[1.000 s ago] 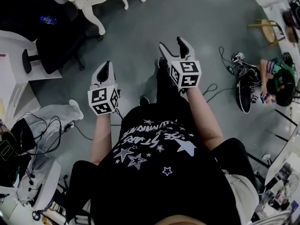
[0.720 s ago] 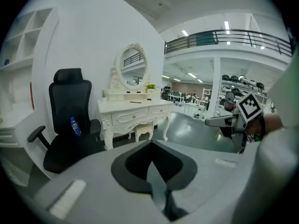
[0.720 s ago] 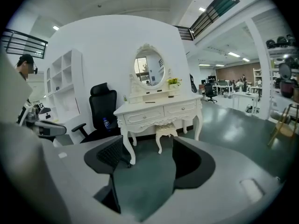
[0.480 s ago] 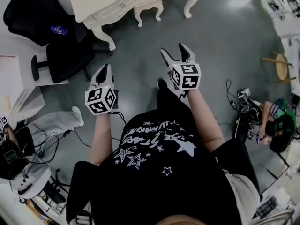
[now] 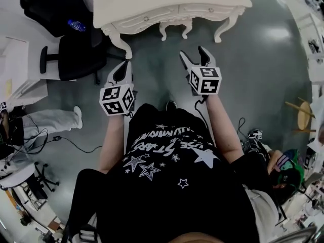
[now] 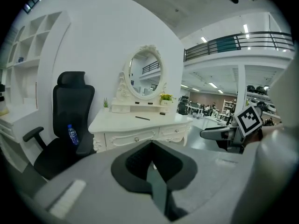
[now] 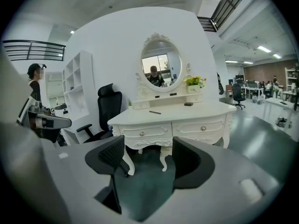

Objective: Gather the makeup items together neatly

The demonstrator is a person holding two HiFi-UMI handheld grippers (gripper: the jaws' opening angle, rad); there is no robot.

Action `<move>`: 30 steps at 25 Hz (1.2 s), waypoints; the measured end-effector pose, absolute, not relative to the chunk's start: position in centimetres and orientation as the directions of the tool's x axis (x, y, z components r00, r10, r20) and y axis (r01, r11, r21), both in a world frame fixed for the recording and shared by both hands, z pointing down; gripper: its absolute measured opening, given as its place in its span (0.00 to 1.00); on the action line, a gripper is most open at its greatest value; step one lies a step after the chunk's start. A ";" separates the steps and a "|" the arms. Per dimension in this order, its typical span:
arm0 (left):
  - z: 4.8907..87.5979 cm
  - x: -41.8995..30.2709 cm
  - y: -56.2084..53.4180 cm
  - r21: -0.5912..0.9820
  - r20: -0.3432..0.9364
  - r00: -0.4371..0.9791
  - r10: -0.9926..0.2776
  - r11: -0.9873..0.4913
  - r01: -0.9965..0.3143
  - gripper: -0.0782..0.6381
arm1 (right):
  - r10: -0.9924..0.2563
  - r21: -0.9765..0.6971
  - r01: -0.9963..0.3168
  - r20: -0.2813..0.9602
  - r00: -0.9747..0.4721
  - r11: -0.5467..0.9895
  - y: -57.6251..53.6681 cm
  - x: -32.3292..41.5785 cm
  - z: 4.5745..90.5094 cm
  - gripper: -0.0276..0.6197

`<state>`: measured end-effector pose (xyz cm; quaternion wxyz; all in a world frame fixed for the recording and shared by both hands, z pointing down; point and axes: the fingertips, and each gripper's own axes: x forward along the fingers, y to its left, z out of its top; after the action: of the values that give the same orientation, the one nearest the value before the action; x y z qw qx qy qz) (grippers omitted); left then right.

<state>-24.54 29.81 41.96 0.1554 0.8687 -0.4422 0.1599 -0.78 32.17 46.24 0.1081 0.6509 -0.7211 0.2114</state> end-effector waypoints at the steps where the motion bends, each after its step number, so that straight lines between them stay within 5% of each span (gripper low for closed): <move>1: 42.0 -24.4 29.4 0.125 0.418 0.554 -0.720 -0.559 -0.820 0.11 | -0.892 -0.166 -0.983 0.429 -0.142 0.077 31.4 -0.9 46.2 0.56; 30: 47.9 -20.6 -3.4 0.198 0.524 0.617 -0.587 -0.621 -0.758 0.11 | -0.790 -0.142 -0.985 0.592 -0.161 0.094 -2.6 0.0 49.8 0.48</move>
<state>-20.63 -3.39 47.90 0.2047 0.8757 -0.3839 0.2096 0.00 -2.64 49.75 0.1869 0.6203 -0.7155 0.2614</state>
